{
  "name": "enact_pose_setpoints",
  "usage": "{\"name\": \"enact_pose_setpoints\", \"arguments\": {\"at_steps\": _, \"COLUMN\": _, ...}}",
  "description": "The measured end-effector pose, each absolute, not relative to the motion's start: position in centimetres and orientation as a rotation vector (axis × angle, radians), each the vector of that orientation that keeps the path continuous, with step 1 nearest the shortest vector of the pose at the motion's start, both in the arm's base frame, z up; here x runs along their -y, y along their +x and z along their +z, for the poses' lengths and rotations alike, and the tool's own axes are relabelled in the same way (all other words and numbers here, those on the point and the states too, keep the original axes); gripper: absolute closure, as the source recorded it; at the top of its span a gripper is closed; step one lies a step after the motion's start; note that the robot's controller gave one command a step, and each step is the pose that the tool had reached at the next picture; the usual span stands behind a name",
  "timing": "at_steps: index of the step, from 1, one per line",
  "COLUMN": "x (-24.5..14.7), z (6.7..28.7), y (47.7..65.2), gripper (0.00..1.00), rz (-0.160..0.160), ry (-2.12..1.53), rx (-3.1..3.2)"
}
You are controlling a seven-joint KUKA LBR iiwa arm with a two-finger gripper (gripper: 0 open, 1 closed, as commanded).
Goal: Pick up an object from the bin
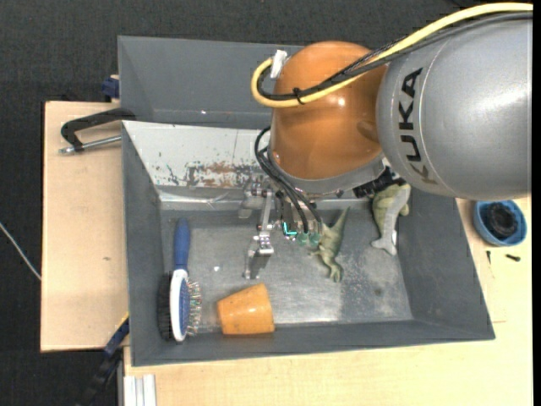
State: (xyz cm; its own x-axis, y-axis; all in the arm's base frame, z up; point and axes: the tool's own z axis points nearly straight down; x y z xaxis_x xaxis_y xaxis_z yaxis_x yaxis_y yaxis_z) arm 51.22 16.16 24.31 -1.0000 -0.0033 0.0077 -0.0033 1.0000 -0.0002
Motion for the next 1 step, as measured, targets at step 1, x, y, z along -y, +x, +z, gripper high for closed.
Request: {"name": "enact_pose_setpoints", "arguments": {"at_steps": 1, "x": -15.3, "z": 7.12, "y": 49.31, "gripper": 0.0, "rz": -0.005, "ry": 0.969, "rx": 2.997}}
